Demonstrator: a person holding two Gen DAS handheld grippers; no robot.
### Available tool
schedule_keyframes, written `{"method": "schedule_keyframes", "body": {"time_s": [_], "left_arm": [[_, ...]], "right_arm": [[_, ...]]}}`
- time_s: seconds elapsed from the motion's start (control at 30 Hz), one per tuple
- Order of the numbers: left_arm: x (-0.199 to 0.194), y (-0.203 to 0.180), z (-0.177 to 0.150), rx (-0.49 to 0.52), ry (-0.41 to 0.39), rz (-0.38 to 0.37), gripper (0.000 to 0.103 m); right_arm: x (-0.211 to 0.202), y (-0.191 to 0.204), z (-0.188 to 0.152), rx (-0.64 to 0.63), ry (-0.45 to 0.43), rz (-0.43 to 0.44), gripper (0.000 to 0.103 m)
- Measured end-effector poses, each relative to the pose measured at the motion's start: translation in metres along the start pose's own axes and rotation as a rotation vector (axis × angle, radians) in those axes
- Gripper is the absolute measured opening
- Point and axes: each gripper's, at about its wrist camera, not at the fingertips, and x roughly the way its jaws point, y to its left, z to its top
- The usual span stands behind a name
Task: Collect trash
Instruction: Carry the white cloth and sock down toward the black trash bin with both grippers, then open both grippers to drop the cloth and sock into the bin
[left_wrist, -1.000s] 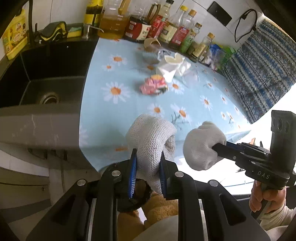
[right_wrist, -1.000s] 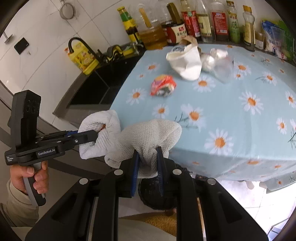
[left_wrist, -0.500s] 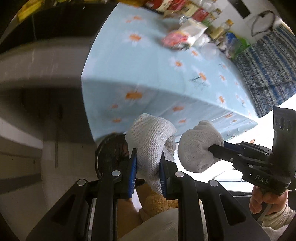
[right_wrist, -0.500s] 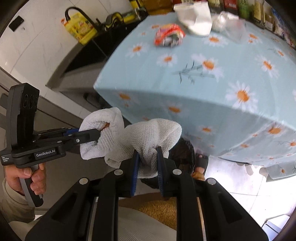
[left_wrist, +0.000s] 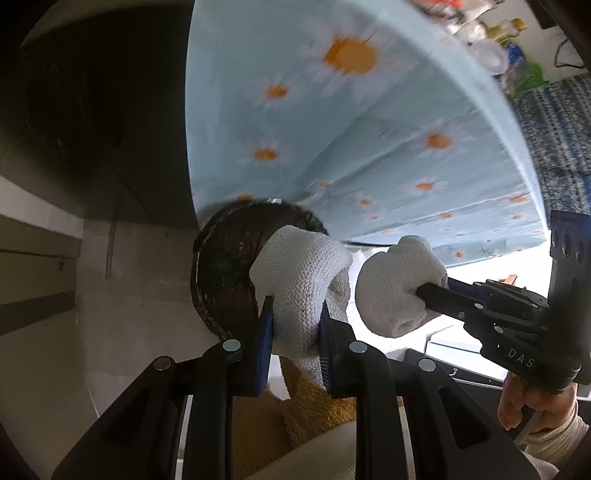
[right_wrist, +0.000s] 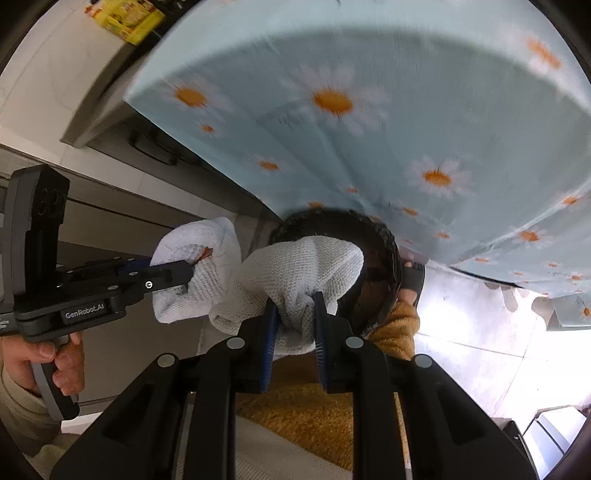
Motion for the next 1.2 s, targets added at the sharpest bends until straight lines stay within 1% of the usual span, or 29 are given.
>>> {"method": "schedule_keyframes", "body": {"time_s": [0.17,0.27,0.37,0.53,0.6,0.63,0.67,0.7,0.73,0.9,1.03,1.13,1.2], "left_arm": [[0.026,0.014,-0.006,-0.039,0.050,0.009,0.020],[0.045,0.025,-0.008,-0.068,0.085,0.012,0.021],[0.059,0.029,-0.010,-0.076,0.115,0.020,0.021],[0.073,0.030,-0.012,-0.083,0.140,0.022,0.021],[0.074,0.031,-0.011,-0.096,0.147,0.027,0.027],[0.077,0.031,-0.011,-0.105,0.156,0.026,0.031],[0.078,0.032,-0.010,-0.114,0.163,0.023,0.044],[0.080,0.033,-0.010,-0.127,0.170,0.021,0.054],[0.081,0.033,-0.011,-0.129,0.173,0.018,0.055],[0.084,0.032,-0.010,-0.121,0.192,0.024,0.055],[0.082,0.033,-0.008,-0.120,0.188,0.039,0.055],[0.080,0.034,-0.007,-0.122,0.186,0.044,0.055],[0.076,0.032,-0.006,-0.116,0.183,0.046,0.055]], "right_arm": [[0.031,-0.009,-0.001,0.042,0.032,0.012,0.020],[0.048,-0.017,0.001,0.090,0.057,0.036,0.021],[0.062,-0.025,0.003,0.108,0.075,0.029,0.021],[0.070,-0.030,0.009,0.115,0.082,0.027,0.021],[0.069,-0.032,0.010,0.117,0.082,0.029,0.024],[0.067,-0.032,0.010,0.123,0.082,0.028,0.030],[0.067,-0.033,0.012,0.135,0.083,0.034,0.044],[0.066,-0.034,0.013,0.143,0.079,0.040,0.049],[0.064,-0.034,0.014,0.146,0.074,0.045,0.050],[0.055,-0.034,0.015,0.147,0.056,0.034,0.050],[0.051,-0.036,0.015,0.151,0.049,0.028,0.050],[0.052,-0.039,0.013,0.160,0.059,0.027,0.053],[0.049,-0.038,0.012,0.157,0.056,0.025,0.053]]}}
